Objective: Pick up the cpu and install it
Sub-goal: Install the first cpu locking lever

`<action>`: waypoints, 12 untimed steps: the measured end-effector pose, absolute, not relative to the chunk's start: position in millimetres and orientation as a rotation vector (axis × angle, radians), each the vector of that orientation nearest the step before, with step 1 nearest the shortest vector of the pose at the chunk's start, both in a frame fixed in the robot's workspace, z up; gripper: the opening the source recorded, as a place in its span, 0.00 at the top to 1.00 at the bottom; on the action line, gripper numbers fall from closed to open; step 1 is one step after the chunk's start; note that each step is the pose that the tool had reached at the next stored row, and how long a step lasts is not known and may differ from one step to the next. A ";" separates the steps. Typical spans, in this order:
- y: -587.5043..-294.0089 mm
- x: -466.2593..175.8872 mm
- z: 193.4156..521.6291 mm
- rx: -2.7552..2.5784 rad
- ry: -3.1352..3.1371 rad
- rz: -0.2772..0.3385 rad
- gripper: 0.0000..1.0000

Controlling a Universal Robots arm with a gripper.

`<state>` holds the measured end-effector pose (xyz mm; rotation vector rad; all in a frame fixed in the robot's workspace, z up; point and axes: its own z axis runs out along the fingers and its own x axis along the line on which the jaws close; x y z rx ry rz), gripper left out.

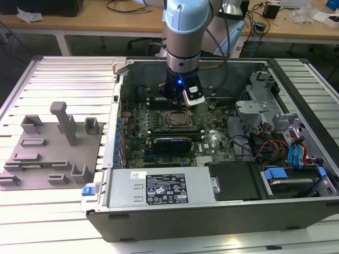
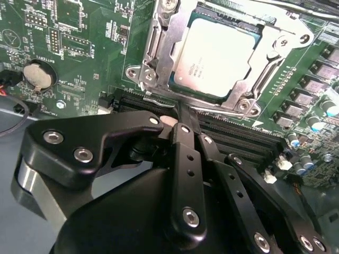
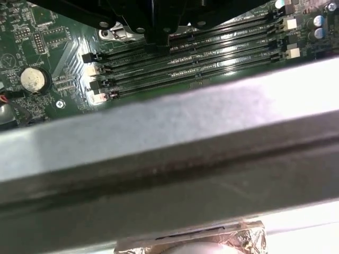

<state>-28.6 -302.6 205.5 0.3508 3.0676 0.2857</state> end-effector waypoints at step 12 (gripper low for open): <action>-302.5 -35.3 210.5 0.337 3.013 0.286 0.89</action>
